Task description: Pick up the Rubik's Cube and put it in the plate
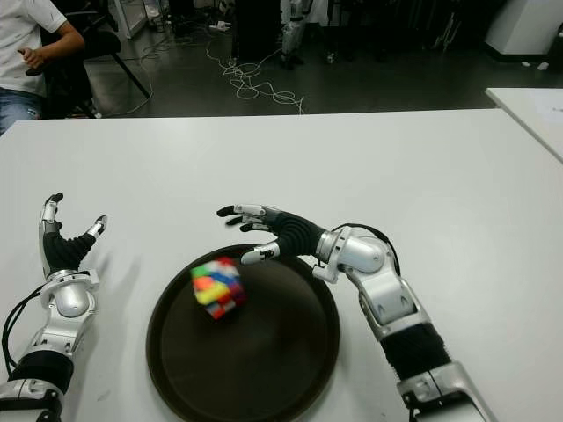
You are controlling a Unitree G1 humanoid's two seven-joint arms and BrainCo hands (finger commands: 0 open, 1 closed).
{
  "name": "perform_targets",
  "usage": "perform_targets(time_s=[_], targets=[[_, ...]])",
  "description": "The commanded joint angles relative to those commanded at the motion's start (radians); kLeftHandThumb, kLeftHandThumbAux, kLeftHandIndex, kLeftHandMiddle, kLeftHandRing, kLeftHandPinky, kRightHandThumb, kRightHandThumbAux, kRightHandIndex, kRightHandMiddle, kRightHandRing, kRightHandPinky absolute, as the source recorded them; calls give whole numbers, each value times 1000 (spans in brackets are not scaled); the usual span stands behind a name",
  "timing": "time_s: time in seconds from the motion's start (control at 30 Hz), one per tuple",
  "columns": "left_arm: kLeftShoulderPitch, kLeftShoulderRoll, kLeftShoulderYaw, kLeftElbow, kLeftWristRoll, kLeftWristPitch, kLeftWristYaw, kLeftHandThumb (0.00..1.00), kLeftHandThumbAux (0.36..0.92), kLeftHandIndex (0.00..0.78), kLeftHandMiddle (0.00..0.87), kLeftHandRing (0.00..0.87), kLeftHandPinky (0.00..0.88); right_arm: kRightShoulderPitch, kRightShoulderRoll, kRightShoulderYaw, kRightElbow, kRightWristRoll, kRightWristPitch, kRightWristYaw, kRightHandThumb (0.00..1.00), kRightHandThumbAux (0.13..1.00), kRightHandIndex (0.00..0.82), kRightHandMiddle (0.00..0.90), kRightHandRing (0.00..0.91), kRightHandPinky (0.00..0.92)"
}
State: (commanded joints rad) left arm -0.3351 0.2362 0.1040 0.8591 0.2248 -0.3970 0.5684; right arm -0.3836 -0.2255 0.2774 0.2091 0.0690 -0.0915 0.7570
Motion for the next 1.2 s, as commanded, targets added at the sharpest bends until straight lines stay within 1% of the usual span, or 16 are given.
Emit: perform_targets(time_s=[0.23, 0.4, 0.5, 0.73, 0.8, 0.87, 0.93, 1.07, 1.13, 1.2], targets=[[-5, 1, 1, 7, -1, 5, 1, 0, 761, 6, 5, 0, 0, 0, 3, -10, -10, 18, 15, 17, 0, 475, 33, 31, 0, 0], [-5, -3, 4, 2, -4, 6, 6, 0, 762, 13, 20, 14, 14, 1, 6, -9, -5, 6, -10, 4, 0, 457, 32, 27, 0, 0], [-4, -5, 6, 0, -7, 11, 6, 0, 765, 11, 20, 14, 15, -3, 2, -7, 2, -4, -24, 1, 0, 448, 32, 26, 0, 0], [-3, -8, 9, -2, -12, 6, 3, 0, 768, 8, 15, 9, 15, -3, 0, -8, 10, -4, -12, 1, 0, 441, 35, 32, 0, 0], [-1, -8, 8, -3, -13, 1, 1, 0, 761, 7, 14, 5, 10, -1, -1, -9, 13, -10, -21, -6, 0, 438, 39, 36, 0, 0], [0, -7, 7, -4, -12, -2, 1, 0, 754, 6, 10, 2, 5, -4, -6, -15, 16, -14, -28, -10, 0, 435, 42, 40, 2, 1], [0, -5, 5, -2, -9, -4, 2, 0, 748, 5, 6, 1, 2, -9, -18, -22, 8, -19, -27, -14, 0, 430, 44, 42, 3, 1], [-1, -3, 3, 2, -4, -9, 5, 0, 742, 4, 1, 0, 0, 5, -68, -48, -83, -15, 24, -8, 0, 411, 35, 32, 1, 0], [-2, -2, 2, 4, -2, -10, 7, 0, 742, 4, 0, 0, 0, 5, -62, -38, -71, -30, 31, -22, 0, 407, 30, 26, 0, 0], [-2, -1, 2, 6, -3, -9, 5, 0, 746, 6, 1, 0, 0, -8, -70, -43, -31, -38, 27, -27, 0, 405, 23, 17, 0, 0]])
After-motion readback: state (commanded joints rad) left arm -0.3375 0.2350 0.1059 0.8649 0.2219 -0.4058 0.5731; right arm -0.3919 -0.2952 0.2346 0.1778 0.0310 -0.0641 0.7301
